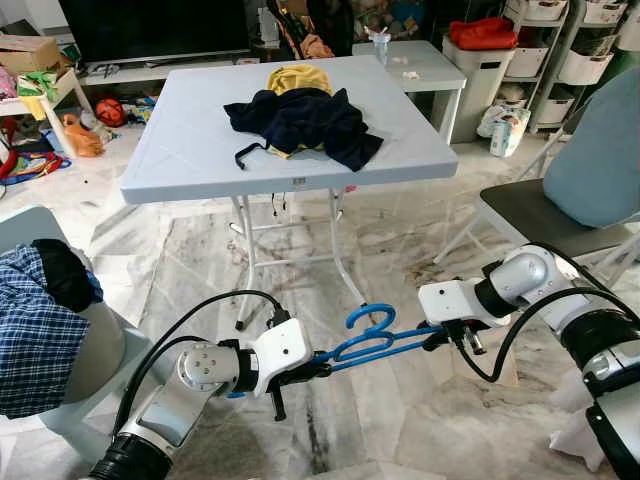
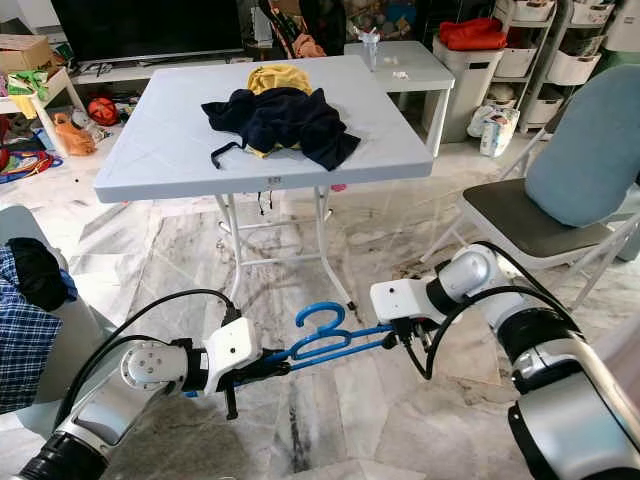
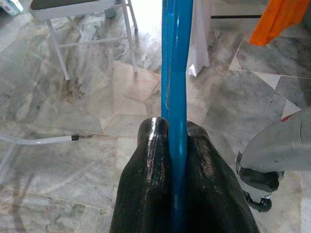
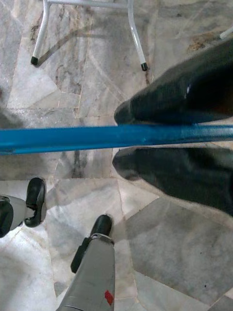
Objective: Hang hanger
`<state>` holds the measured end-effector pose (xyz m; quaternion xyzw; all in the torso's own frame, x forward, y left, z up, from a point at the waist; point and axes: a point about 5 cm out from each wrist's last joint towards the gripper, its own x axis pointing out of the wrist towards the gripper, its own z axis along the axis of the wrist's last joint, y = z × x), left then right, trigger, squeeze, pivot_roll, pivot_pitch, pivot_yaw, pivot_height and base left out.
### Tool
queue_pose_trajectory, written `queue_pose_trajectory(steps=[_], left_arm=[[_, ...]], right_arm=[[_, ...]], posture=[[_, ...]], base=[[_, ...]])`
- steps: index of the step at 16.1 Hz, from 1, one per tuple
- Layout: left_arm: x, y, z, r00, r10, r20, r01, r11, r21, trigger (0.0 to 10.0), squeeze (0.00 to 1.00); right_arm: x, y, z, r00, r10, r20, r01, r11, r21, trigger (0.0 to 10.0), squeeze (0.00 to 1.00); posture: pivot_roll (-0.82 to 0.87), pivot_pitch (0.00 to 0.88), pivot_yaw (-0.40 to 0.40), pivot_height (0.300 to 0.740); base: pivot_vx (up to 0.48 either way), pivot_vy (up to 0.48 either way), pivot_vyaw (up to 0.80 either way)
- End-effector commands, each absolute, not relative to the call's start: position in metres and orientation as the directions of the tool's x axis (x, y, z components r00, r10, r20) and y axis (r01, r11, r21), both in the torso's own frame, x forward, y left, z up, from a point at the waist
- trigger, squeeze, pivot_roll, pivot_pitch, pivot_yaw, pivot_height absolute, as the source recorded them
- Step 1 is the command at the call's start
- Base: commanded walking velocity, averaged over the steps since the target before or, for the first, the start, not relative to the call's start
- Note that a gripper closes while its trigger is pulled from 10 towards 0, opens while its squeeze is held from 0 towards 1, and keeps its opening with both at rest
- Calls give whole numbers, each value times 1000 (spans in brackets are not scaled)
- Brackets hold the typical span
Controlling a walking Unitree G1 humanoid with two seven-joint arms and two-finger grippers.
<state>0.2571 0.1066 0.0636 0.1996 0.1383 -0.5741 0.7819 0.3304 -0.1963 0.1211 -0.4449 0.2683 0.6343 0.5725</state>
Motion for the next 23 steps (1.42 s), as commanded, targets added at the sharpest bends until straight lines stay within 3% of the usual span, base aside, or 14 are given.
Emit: queue_pose_trajectory(steps=[1,6,7,8,11,14,15,16,19,23], left_arm=[[261,105,68,304,-841,-447,952,247,183,10000,0],[261,103,66,309,-841,-445,950,248,190,10000,0],[261,104,65,311,-839,-446,950,263,168,10000,176],[263,105,66,323,-839,-439,946,282,156,10000,1000],[269,106,71,375,-833,-406,926,319,202,10000,1000],[276,109,87,432,-827,-360,897,352,268,10000,1000],[277,115,95,453,-817,-356,884,359,301,10000,1000],[277,117,97,461,-813,-355,879,362,310,10000,1000],[269,129,101,549,-787,-283,831,478,284,10000,1000],[263,150,94,807,-575,-134,590,783,196,10000,1000]], right_arm=[[332,-195,125,41,490,-871,-964,-209,-163,0,0],[331,-195,123,40,500,-865,-968,-196,-158,0,0],[331,-196,123,43,499,-866,-968,-192,-159,0,0],[331,-196,123,46,498,-866,-969,-190,-161,0,0],[336,-196,125,112,489,-865,-962,-165,-218,0,0],[344,-195,120,243,456,-856,-938,-113,-327,0,0],[348,-198,116,327,424,-845,-920,-63,-387,0,0],[349,-199,115,360,421,-832,-911,-31,-410,0,0],[356,-198,112,514,442,-735,-853,170,-494,0,0],[358,-202,96,724,417,-549,-660,650,-377,0,0]], posture=[[-97,0,34,740],[-100,0,28,740],[-100,0,27,740],[-101,0,26,740],[-100,0,20,740],[-94,0,13,740],[-87,0,9,740],[-87,0,9,740],[-83,0,10,740],[-79,0,3,740]], base=[[0,0,0],[0,0,0],[0,0,0],[0,0,0],[0,0,0],[0,0,0],[0,0,0],[0,0,0],[0,0,0],[0,0,0]])
